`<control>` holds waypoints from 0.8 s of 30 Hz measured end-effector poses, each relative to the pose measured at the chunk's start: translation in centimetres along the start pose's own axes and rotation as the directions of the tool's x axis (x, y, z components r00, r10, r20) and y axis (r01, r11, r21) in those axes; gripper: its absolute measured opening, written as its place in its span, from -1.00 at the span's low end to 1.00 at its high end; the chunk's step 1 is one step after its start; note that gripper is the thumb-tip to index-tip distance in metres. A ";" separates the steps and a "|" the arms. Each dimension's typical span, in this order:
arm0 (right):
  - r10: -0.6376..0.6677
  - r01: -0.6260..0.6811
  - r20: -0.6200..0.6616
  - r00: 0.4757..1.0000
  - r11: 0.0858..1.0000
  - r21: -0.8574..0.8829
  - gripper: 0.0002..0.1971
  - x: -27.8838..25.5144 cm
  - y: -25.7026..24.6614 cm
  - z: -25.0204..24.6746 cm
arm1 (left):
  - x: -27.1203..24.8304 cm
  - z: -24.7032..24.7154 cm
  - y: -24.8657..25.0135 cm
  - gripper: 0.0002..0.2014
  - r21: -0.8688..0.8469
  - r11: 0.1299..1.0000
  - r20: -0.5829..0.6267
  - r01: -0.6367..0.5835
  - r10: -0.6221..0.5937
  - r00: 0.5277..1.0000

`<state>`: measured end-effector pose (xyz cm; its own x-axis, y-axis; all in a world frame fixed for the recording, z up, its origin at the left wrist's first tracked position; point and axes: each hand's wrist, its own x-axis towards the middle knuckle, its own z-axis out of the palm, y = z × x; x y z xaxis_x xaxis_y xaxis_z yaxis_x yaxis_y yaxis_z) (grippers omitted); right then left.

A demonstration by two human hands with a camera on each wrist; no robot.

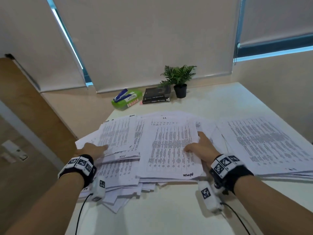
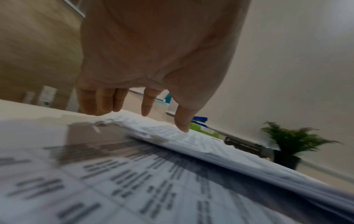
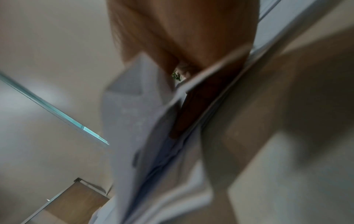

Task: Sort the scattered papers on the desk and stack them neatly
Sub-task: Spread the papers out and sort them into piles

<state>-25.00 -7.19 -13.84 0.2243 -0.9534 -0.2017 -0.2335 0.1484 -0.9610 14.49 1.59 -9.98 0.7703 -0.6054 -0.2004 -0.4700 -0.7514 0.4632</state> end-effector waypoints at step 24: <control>-0.021 0.024 0.044 0.999 0.997 -0.077 -0.60 -2.0 -1.7 0.3 | -11.7 0.3 6.1 -0.80 -0.859 0.470 -0.087 -0.201 0.253 0.964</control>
<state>-24.80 -5.46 -11.82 0.2706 -0.9437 -0.1902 -0.3005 0.1048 -0.9480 2.44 3.99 -5.09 0.6607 -0.7507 -0.0009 -0.0053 -0.0058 1.0000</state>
